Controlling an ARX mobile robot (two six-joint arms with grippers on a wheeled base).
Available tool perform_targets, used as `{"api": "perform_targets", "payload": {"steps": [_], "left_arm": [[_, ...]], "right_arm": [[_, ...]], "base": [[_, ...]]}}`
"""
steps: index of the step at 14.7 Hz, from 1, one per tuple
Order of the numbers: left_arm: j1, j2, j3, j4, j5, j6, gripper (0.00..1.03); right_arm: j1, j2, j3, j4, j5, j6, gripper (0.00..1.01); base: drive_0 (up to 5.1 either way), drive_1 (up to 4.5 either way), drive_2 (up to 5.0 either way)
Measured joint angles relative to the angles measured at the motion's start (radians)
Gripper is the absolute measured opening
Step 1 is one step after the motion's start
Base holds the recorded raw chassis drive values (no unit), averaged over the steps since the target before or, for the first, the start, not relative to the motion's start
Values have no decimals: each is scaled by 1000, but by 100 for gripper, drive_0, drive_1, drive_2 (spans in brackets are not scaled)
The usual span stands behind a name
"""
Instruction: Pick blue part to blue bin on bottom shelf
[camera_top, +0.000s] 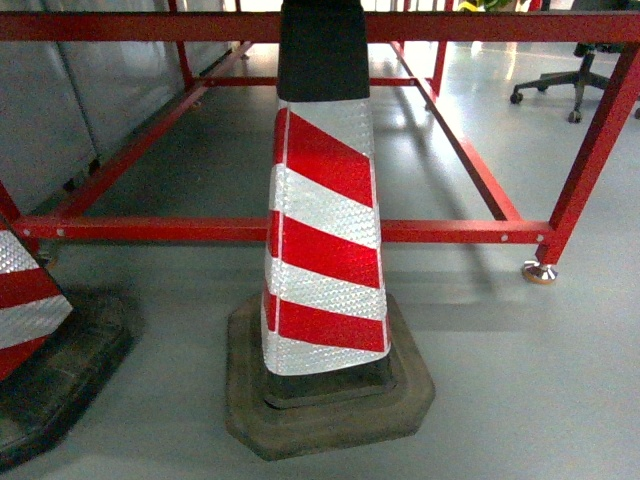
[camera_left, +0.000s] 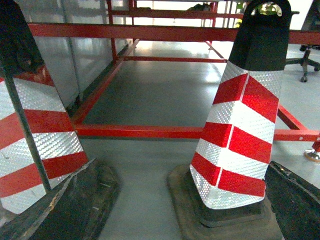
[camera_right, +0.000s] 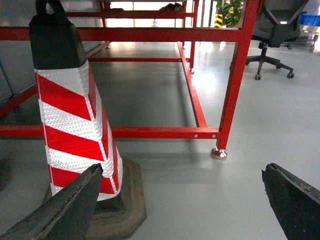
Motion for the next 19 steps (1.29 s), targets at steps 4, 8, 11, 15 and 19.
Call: {"api": "perform_targets", "payload": {"steps": [4,8,11,15,19], "left_arm": [[0,0,0,0,0,0,98],[0,0,0,0,0,0,98],[0,0,0,0,0,0,98],[0,0,0,0,-2,0,98],[0,0,0,0,-1,1,98]], "right_arm": [[0,0,0,0,0,0,98],[0,0,0,0,0,0,98],[0,0,0,0,0,0,98],[0,0,0,0,0,0,98],[0,0,0,-1,-2,-1,98]], "base": [[0,0,0],[0,0,0],[0,0,0],[0,0,0],[0,0,0]]}}
